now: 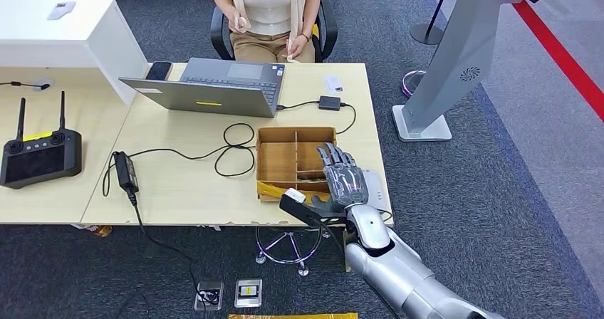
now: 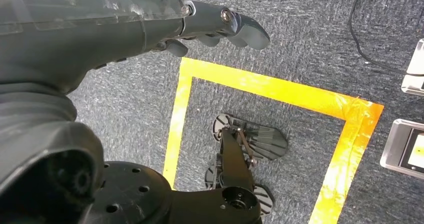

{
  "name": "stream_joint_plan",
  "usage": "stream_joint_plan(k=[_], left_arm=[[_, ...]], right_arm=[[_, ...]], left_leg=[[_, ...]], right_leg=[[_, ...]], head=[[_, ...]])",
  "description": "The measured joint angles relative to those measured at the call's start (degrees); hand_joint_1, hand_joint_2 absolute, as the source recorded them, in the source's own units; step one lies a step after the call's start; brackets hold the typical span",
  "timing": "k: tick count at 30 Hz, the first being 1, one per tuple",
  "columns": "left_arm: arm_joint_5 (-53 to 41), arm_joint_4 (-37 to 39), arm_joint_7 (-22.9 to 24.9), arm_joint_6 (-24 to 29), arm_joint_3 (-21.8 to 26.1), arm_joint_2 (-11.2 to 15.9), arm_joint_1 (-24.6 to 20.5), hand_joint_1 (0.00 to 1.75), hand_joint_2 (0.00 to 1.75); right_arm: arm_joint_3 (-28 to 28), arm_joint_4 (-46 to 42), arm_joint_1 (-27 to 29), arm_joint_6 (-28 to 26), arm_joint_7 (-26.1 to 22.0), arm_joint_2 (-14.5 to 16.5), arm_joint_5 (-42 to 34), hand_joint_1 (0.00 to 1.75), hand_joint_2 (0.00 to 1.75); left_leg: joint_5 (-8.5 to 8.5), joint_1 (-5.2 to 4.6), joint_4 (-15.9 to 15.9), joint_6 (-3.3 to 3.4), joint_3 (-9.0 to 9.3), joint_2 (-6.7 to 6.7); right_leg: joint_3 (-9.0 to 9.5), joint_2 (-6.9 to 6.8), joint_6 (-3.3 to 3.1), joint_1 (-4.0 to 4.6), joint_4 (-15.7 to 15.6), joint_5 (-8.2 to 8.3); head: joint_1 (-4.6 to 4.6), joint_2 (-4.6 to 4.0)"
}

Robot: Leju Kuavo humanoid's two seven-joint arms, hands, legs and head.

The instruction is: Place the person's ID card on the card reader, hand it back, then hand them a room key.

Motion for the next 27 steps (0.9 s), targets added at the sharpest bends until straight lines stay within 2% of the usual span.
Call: stream_joint_plan(k=[8,12,27], left_arm=[[-0.01,0.0,-0.1,0.13,0.09,0.0,0.04,0.0,0.0],[-0.12,0.0,-0.1,0.27,0.14,0.01,0.05,0.0,0.0],[0.41,0.0,-0.56,0.61,0.29,0.02,0.58,0.0,0.0]], right_arm=[[0.16,0.62,-0.63,0.24,-0.42,1.69,-0.19,0.0,1.75],[0.17,1.15,-0.96,0.17,-0.37,1.9,-0.52,1.75,1.75],[0.23,1.56,-1.54,0.21,0.76,2.38,2.21,1.75,1.75]], left_leg=[[0.01,0.01,0.0,-0.01,0.0,0.0],[0.02,0.01,0.0,-0.03,0.0,0.0],[0.03,0.03,0.0,-0.04,0.0,0.0]], right_leg=[[0.0,0.0,0.0,0.01,0.0,0.0],[0.0,0.0,0.0,0.01,0.0,0.0],[0.0,-0.01,-0.01,0.03,0.0,0.0]], head=[[0.0,0.0],[0.0,0.0],[0.0,0.0]])
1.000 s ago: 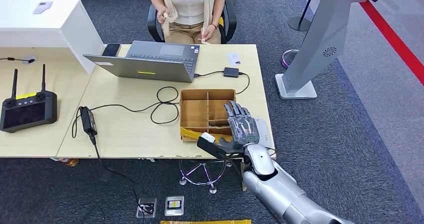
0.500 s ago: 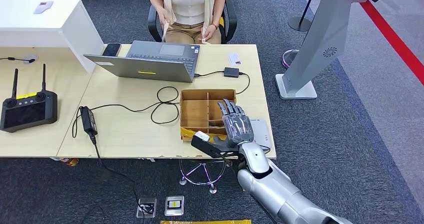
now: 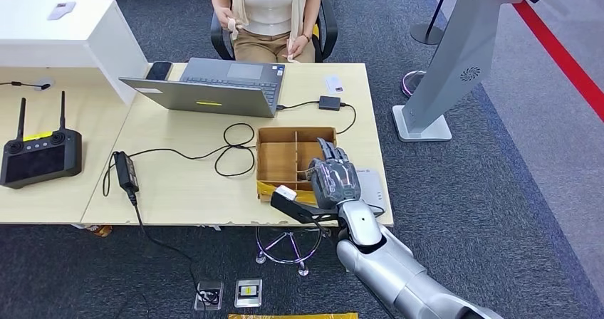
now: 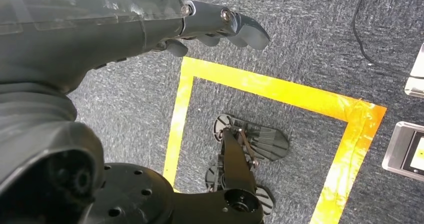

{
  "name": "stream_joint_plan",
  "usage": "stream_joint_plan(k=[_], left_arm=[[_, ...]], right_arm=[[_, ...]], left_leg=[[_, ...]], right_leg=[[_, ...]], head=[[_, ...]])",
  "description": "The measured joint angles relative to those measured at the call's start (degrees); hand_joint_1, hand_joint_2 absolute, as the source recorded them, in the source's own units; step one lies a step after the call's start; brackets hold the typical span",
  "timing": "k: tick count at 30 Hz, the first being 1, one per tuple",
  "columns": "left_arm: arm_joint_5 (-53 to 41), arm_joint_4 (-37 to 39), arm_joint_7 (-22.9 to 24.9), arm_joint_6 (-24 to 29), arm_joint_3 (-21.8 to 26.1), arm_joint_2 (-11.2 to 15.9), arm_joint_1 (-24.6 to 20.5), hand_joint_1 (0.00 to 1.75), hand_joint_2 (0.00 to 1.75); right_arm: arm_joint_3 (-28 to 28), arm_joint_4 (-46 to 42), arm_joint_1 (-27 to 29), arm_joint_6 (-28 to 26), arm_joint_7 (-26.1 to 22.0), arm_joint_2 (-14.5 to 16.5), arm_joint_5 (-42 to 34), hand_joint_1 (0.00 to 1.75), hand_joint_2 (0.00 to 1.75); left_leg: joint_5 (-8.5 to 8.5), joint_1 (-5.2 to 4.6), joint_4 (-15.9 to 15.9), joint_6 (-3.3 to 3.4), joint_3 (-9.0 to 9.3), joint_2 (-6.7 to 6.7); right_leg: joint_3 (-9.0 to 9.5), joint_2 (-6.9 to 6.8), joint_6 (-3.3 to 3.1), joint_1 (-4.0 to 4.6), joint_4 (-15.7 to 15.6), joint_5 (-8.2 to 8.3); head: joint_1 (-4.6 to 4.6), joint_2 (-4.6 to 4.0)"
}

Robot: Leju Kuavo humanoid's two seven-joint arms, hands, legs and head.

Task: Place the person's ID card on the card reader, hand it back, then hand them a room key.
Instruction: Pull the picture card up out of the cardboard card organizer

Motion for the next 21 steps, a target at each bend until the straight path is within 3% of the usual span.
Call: stream_joint_plan(k=[21], left_arm=[[-0.25,0.24,-0.08,0.21,0.41,0.02,0.34,0.0,0.0]], right_arm=[[0.01,0.2,-0.19,1.82,0.95,-0.02,-0.09,1.75,1.75]], left_leg=[[0.01,0.0,0.0,-0.02,0.03,0.0]], right_leg=[[0.01,0.01,-0.04,0.01,-0.01,0.02]], head=[[0.0,0.0]])
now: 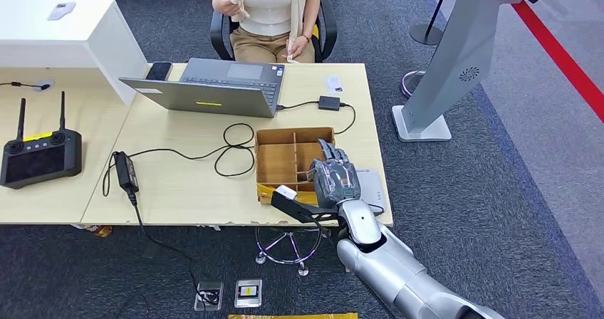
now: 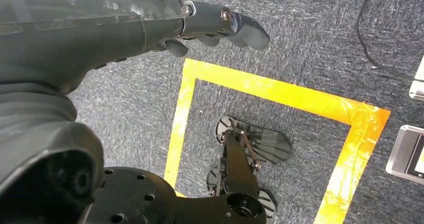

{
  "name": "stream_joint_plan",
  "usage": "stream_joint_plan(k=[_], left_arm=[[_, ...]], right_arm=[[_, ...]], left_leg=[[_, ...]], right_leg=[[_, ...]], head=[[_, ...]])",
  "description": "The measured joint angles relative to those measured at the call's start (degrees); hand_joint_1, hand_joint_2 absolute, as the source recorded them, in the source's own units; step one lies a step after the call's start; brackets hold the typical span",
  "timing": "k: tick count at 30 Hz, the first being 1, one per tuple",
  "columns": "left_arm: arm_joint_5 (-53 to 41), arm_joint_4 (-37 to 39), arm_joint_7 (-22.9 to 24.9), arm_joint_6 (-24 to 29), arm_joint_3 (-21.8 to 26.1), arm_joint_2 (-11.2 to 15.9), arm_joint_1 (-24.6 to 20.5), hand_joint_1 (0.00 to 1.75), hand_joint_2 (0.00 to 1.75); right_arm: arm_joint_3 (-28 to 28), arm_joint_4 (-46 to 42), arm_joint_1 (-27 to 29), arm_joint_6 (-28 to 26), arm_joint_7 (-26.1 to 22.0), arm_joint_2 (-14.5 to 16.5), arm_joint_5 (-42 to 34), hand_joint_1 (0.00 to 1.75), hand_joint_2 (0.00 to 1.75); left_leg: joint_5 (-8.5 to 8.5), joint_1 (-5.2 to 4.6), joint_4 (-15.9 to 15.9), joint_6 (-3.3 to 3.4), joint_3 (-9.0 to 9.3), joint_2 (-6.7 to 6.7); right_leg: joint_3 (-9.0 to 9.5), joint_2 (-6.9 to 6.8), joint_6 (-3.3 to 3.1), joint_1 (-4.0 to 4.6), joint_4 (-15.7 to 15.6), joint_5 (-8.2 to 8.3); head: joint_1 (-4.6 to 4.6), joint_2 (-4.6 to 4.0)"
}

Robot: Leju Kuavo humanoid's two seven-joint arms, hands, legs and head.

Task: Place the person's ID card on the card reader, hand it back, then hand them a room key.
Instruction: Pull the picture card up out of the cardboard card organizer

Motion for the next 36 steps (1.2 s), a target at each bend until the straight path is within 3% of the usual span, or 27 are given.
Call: stream_joint_plan(k=[10,14,22,36], left_arm=[[-0.05,0.14,0.0,0.0,0.05,0.0,0.1,0.0,0.0],[-0.82,0.2,0.0,0.2,0.07,-0.02,0.21,0.0,0.0],[-2.07,0.2,0.0,0.42,0.07,-0.02,0.14,0.0,0.0],[-2.81,0.2,0.05,0.22,0.07,-0.03,0.01,0.0,0.0]], right_arm=[[0.0,0.01,0.1,-0.37,0.09,0.01,0.1,1.75,1.75],[0.04,-2.46,-0.59,-2.38,4.12,-0.34,5.88,1.75,1.75],[-0.19,-14.15,-6.02,8.88,7.63,-2.52,12.03,1.75,1.75],[0.0,-20.32,-9.7,9.07,8.39,-3.69,12.2,1.75,1.75]], left_leg=[[0.0,0.0,0.0,0.0,-0.01,0.0],[0.02,0.0,0.01,-0.03,-0.02,0.01],[0.04,0.01,0.01,-0.06,0.02,0.06],[0.05,0.02,0.01,-0.07,0.0,0.06]], right_leg=[[-0.01,0.0,0.0,0.0,-0.01,0.0],[-0.02,0.02,-0.02,0.0,0.01,0.02],[-0.04,0.08,-0.04,0.01,0.01,0.03],[-0.03,0.07,-0.05,0.02,0.01,0.04]], head=[[0.0,0.0],[0.0,0.0],[0.0,0.0],[0.0,0.0]])
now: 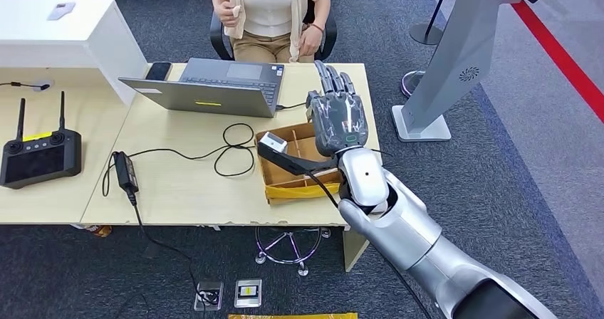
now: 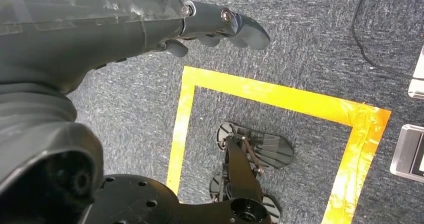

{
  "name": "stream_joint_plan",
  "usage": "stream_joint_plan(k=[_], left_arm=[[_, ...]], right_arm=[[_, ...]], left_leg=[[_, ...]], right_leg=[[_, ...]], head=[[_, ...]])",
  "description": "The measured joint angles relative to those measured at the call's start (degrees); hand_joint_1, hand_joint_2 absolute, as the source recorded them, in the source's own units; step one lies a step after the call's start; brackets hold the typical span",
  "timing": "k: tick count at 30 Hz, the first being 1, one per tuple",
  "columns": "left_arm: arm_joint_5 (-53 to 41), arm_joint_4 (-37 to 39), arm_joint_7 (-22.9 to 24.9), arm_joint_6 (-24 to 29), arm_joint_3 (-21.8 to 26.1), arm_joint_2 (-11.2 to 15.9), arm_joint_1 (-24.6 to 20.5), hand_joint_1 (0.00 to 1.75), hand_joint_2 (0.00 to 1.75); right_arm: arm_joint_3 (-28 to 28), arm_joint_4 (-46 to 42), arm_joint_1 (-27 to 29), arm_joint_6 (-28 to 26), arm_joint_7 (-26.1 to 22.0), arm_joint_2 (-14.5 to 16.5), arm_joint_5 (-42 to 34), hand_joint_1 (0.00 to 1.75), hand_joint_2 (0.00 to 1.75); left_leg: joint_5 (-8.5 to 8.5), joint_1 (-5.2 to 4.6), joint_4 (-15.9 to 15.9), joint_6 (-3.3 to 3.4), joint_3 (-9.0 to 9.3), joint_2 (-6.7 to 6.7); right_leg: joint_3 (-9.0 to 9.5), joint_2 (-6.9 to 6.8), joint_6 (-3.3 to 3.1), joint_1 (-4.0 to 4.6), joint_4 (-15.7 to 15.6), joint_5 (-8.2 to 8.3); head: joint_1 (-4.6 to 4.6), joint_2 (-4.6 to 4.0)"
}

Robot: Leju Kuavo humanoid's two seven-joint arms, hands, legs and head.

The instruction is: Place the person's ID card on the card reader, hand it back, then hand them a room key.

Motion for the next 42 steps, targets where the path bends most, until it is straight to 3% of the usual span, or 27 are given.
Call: stream_joint_plan(k=[17,42], left_arm=[[-0.88,0.02,1.21,-0.87,0.0,-0.33,-0.92,0.0,0.0],[0.6,0.02,0.43,-0.07,0.8,-0.92,0.56,0.0,0.0]], right_arm=[[-0.11,7.69,-7.77,5.03,3.78,0.16,-5.86,1.75,1.75],[2.15,15.81,-10.29,4.11,1.57,4.06,-7.92,1.75,1.75]], left_leg=[[0.01,0.01,0.0,-0.01,-0.03,-0.01],[0.01,0.03,0.0,-0.01,-0.06,-0.02]], right_leg=[[0.0,-0.03,-0.01,0.01,0.01,0.01],[-0.01,-0.04,-0.01,0.02,0.01,0.0]], head=[[0.0,0.0],[0.01,0.0]])
